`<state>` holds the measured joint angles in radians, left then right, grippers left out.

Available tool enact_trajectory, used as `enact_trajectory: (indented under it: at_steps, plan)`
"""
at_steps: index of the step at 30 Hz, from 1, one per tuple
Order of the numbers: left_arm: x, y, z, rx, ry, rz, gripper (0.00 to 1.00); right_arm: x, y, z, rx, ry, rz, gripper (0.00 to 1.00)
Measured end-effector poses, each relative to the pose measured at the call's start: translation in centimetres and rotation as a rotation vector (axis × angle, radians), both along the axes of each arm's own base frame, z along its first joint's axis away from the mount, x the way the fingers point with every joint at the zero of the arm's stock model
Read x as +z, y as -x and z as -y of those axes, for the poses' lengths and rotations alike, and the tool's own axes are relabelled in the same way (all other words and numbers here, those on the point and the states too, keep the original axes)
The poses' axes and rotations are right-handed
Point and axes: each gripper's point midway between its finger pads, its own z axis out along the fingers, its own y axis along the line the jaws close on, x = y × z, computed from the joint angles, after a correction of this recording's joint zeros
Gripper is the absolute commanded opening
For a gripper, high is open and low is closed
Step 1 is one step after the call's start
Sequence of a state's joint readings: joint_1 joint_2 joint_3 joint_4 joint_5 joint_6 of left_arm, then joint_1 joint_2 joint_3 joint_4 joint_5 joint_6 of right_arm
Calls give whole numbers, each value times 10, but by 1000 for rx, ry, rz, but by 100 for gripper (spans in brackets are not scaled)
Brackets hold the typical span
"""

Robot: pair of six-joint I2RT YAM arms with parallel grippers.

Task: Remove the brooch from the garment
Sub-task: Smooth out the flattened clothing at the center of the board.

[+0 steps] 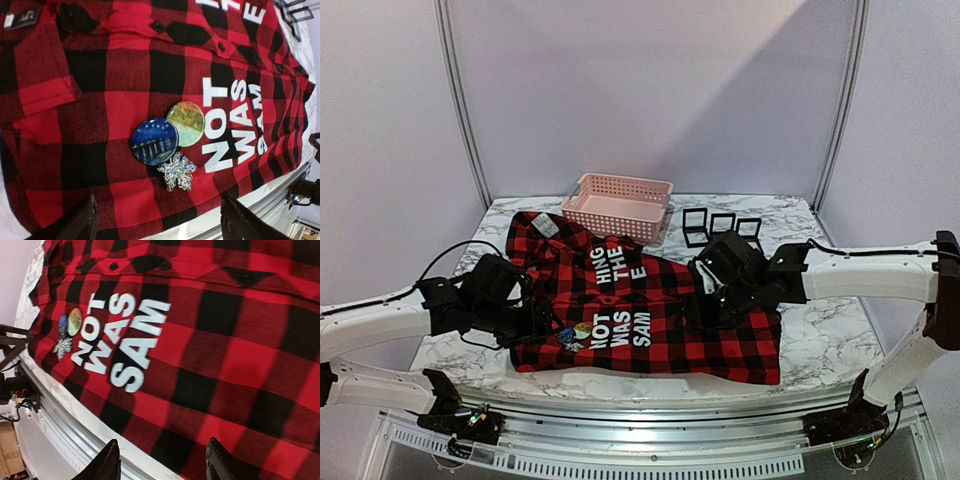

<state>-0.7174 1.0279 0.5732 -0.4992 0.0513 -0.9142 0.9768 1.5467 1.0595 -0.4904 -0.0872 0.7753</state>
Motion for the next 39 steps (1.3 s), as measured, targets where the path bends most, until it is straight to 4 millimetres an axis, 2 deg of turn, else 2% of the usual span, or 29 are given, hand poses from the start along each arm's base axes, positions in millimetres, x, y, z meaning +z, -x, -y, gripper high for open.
enact_trajectory:
  at_steps: [5,10,15,19,25,28,30,34,36,39]
  plan:
    - [-17,17,2,-21,-1,-52,84,-14,12,-29,80,-54,-37,50]
    - [-36,38,0,-37,-21,-110,85,-28,25,-43,130,-75,-81,50]
    - [-31,48,5,-52,1,-107,85,-42,36,-41,138,-74,-128,49]
    - [-40,58,1,-44,-5,-132,85,-53,48,-35,136,-55,-168,49]
    - [-38,61,-3,-40,-29,-128,88,-60,60,-31,128,-27,-196,50]
    - [-28,56,-6,-37,-59,-101,92,-55,58,-29,118,-24,-179,51]
    - [-13,48,-3,-34,-64,-62,94,-47,54,-30,115,-28,-149,52]
    - [14,31,3,-31,-53,25,95,-22,41,-46,138,-64,-58,53]
    - [20,24,1,-21,-63,56,95,-11,36,-53,151,-79,-19,54]
    - [19,16,-10,8,-103,76,97,7,24,-67,165,-102,42,54]
